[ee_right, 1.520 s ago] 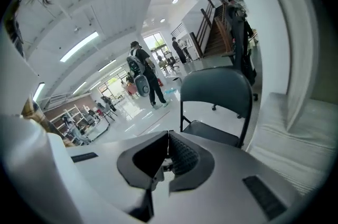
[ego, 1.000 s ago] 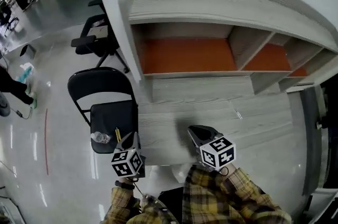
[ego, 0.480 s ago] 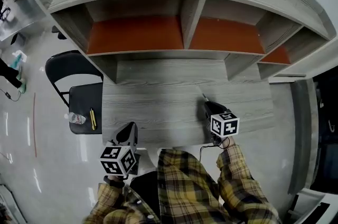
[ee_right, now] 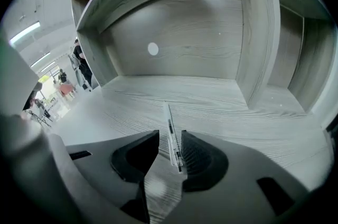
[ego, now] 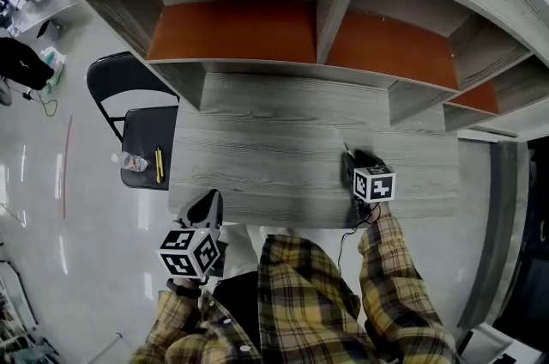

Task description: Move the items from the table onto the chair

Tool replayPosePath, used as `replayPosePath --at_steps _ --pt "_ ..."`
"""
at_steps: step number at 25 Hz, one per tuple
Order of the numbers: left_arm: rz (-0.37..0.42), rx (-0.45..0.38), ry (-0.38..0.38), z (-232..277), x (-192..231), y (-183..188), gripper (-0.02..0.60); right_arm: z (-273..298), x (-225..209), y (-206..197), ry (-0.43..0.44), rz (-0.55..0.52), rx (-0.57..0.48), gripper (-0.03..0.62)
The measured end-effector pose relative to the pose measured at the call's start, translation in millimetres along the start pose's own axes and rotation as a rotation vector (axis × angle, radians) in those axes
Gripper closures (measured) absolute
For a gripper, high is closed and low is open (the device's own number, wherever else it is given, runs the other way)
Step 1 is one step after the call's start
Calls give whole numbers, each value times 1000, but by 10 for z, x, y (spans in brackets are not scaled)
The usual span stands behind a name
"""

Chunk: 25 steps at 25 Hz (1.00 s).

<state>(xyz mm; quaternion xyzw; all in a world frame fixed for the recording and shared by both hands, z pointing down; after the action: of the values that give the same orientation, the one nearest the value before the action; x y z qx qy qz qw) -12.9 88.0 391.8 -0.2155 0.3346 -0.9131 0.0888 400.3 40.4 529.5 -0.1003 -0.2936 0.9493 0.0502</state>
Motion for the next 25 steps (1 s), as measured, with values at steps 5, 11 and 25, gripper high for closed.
replayPosePath --at_steps 5,11,25 --pt "13 -5 -2 28 -57 53 577 137 24 -66 -39 -24 36 474" --pt "18 -13 11 13 -64 85 577 157 20 -95 -72 -83 46 506" --pt "-23 -62 37 -117 40 28 577 -31 232 148 33 50 -18 530"
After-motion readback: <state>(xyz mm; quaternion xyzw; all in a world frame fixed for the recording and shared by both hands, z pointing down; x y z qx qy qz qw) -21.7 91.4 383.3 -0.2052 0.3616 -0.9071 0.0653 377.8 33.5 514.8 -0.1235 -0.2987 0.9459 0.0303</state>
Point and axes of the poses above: the fingertips, and each gripper's own axes: z forward along the fingers, x to its left, y out of its top, the point moved 9 cm from there along -z, backward along the fingers, and after that the axes turned 4 degrees about x, right-handed, at the moved point
